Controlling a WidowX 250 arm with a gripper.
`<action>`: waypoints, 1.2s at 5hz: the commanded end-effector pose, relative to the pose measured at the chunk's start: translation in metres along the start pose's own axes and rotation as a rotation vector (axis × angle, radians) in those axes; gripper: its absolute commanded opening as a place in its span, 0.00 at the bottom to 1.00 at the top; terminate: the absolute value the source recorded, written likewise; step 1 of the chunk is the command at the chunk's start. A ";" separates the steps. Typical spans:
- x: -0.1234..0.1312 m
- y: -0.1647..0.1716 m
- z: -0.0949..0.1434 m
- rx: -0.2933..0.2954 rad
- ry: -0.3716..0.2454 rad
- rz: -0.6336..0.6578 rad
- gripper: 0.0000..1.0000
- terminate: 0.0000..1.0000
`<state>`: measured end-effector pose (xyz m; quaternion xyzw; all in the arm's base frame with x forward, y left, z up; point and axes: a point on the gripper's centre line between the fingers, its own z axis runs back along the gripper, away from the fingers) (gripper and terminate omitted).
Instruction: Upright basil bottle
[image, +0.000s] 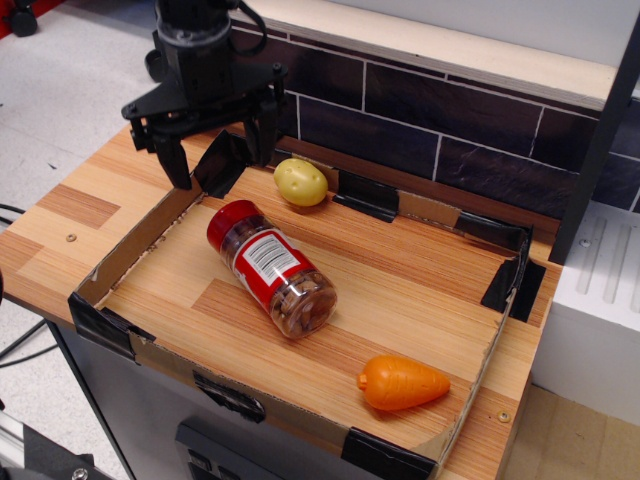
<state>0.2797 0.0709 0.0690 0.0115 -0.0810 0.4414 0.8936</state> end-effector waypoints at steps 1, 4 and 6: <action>-0.007 -0.004 -0.015 0.012 -0.037 -0.006 1.00 0.00; -0.009 -0.002 -0.047 0.075 -0.077 -0.011 1.00 0.00; -0.011 0.002 -0.053 0.059 -0.090 -0.037 0.00 0.00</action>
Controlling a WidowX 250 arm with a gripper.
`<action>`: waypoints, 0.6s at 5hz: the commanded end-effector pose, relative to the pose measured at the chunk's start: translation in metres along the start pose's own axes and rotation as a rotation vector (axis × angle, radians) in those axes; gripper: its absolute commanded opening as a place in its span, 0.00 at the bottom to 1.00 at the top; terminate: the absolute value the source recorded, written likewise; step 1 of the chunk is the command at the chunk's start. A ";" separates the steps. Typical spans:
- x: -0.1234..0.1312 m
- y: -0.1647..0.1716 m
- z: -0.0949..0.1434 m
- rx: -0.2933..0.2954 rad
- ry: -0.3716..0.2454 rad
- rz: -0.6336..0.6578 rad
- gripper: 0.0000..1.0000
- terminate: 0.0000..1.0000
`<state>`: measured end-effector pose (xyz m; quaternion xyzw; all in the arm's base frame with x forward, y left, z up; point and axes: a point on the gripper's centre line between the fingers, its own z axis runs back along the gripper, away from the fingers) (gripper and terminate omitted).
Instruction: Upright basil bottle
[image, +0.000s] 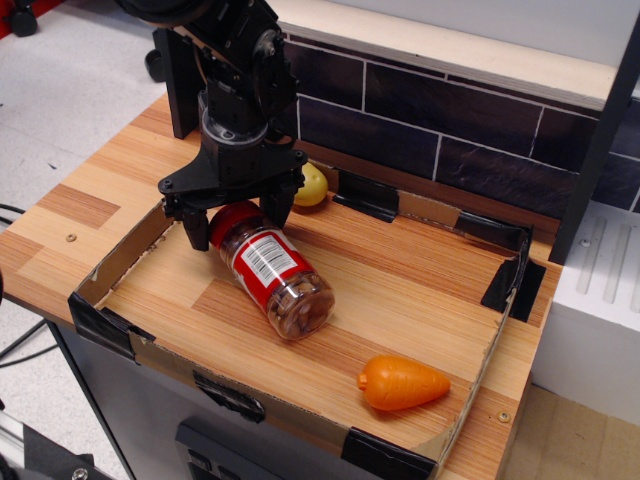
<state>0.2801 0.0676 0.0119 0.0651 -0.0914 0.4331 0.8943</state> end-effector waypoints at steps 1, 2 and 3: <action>0.001 0.002 0.006 -0.032 -0.019 -0.014 0.00 0.00; 0.006 0.001 0.021 -0.041 -0.021 -0.034 0.00 0.00; 0.014 -0.001 0.042 -0.055 -0.025 -0.044 0.00 0.00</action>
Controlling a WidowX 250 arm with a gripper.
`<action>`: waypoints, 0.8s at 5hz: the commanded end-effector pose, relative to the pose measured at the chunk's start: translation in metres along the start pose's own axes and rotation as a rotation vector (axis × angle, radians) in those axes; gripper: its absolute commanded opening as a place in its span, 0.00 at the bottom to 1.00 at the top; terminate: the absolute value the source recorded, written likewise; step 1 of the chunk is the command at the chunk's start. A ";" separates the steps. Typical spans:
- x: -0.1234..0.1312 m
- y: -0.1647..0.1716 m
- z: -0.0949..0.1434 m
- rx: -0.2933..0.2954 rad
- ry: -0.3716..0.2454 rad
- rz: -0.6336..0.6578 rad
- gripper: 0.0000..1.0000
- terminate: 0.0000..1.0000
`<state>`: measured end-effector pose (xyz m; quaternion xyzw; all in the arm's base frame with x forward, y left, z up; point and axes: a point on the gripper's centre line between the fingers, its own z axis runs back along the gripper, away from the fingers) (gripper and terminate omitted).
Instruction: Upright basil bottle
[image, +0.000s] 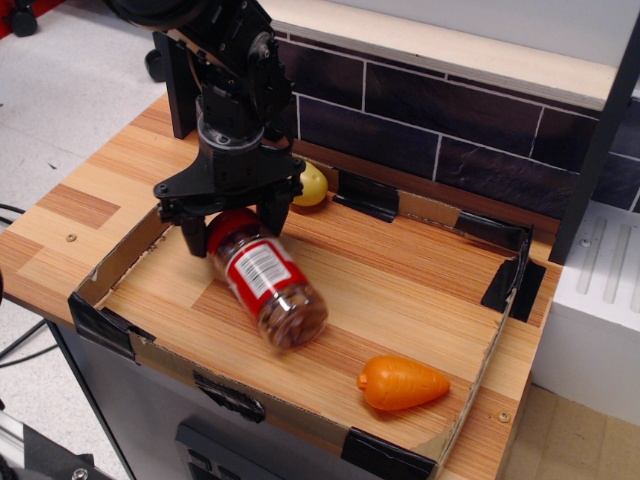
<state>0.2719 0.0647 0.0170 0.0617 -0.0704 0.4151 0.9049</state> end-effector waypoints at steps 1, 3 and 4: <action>0.028 -0.006 0.059 -0.066 -0.079 -0.009 0.00 0.00; 0.037 -0.003 0.090 -0.107 -0.147 -0.088 0.00 0.00; 0.036 0.001 0.099 -0.143 -0.168 -0.130 0.00 0.00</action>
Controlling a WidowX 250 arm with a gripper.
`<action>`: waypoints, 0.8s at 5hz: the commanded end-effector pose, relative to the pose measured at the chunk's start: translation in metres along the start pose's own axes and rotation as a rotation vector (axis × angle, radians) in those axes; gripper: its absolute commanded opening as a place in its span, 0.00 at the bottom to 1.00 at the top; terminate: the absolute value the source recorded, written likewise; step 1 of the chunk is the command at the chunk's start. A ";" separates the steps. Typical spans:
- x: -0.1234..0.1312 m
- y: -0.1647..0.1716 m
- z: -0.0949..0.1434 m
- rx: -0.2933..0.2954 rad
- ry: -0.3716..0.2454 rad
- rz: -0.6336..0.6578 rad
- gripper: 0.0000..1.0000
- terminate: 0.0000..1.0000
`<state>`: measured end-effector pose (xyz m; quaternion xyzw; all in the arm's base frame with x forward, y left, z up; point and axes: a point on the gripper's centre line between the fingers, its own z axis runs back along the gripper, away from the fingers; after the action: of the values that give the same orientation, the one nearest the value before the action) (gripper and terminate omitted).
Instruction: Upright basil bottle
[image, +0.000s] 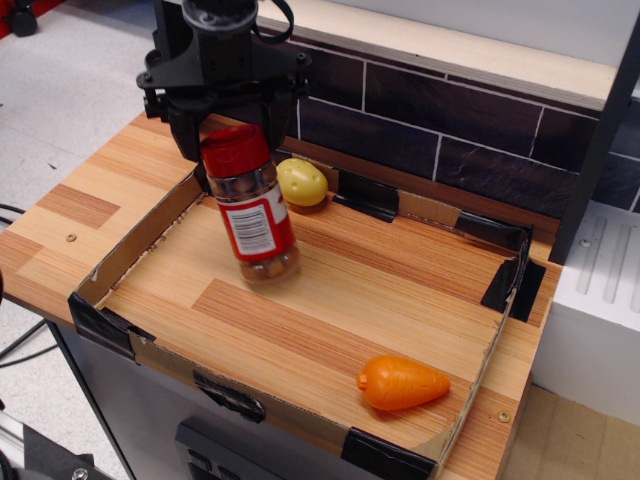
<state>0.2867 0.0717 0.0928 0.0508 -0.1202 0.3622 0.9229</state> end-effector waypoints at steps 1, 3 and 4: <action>-0.001 0.005 0.018 -0.039 -0.098 -0.103 0.00 0.00; -0.003 0.007 0.010 -0.003 -0.077 -0.097 0.00 0.00; 0.000 0.004 0.006 0.031 -0.064 -0.092 0.00 0.00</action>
<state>0.2801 0.0723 0.0899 0.0818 -0.1182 0.3213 0.9360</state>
